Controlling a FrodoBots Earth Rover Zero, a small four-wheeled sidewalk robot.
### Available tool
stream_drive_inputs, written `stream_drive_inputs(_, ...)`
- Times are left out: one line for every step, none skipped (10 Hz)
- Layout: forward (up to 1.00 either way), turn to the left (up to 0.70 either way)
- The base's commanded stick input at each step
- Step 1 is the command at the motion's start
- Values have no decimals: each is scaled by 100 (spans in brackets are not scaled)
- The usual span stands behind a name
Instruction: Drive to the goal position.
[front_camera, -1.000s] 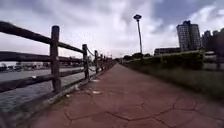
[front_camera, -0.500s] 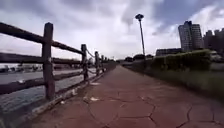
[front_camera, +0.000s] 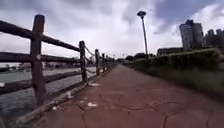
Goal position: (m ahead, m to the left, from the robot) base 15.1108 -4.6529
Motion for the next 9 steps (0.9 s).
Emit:
stream_drive_inputs(70,11)
stream_drive_inputs(70,11)
stream_drive_inputs(70,11)
stream_drive_inputs(70,11)
stream_drive_inputs(70,11)
stream_drive_inputs(70,11)
stream_drive_inputs(70,11)
stream_drive_inputs(70,11)
stream_drive_inputs(70,11)
